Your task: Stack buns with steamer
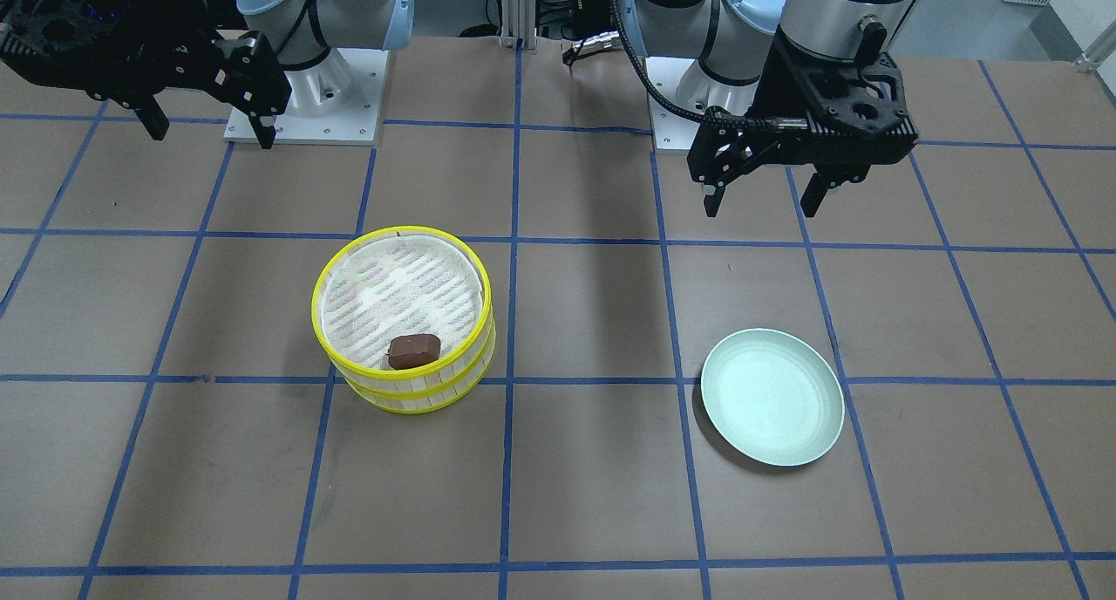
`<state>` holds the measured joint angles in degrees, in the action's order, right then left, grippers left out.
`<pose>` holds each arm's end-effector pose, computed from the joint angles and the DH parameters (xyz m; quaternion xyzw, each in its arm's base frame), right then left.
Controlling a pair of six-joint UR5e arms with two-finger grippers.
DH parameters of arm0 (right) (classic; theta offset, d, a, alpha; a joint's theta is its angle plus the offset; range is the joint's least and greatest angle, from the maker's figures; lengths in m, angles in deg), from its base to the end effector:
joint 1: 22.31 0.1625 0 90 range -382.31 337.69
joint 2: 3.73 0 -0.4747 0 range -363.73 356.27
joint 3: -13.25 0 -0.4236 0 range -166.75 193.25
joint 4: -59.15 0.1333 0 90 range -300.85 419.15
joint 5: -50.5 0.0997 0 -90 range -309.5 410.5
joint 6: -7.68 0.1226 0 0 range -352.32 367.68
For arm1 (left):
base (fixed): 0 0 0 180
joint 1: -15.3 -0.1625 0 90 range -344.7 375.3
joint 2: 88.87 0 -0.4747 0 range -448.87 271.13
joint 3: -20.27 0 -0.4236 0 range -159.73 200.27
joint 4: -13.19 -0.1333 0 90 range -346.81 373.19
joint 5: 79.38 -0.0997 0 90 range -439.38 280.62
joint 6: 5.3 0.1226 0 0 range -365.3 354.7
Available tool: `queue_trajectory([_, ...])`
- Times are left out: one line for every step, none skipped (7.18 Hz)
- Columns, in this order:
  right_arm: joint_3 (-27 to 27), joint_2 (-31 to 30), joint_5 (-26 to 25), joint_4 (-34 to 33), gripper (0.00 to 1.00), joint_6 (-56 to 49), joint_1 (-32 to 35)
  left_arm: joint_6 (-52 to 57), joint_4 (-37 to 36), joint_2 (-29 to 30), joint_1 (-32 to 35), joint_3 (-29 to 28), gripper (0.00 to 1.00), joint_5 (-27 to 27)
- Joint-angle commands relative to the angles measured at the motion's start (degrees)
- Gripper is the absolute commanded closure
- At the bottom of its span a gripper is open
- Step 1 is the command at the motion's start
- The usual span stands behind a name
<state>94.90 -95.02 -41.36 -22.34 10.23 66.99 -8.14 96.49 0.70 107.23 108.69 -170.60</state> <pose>0.1231 -0.5106 0.5875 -0.0285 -0.9994 0.0101 0.0161 -0.1487 -0.5322 0.5460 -0.0087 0.9970 -0.0763 0.0074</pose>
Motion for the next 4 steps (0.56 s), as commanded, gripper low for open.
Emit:
queue_trajectory([0.0, 0.1, 0.1, 0.0, 0.00, 0.0, 0.0, 0.0, 0.0, 0.0, 0.0, 0.1, 0.00, 0.0])
queue_trajectory([0.0, 0.1, 0.0, -0.1, 0.00, 0.0, 0.0, 0.0, 0.0, 0.1, 0.0, 0.1, 0.00, 0.0])
queue_trajectory([0.0, 0.1, 0.0, -0.1, 0.00, 0.0, 0.0, 0.0, 0.1, 0.0, 0.0, 0.1, 0.00, 0.1])
queue_trajectory([0.0, 0.1, -0.2, 0.0, 0.00, 0.0, 0.0, 0.0, 0.0, 0.0, 0.0, 0.1, 0.00, 0.1])
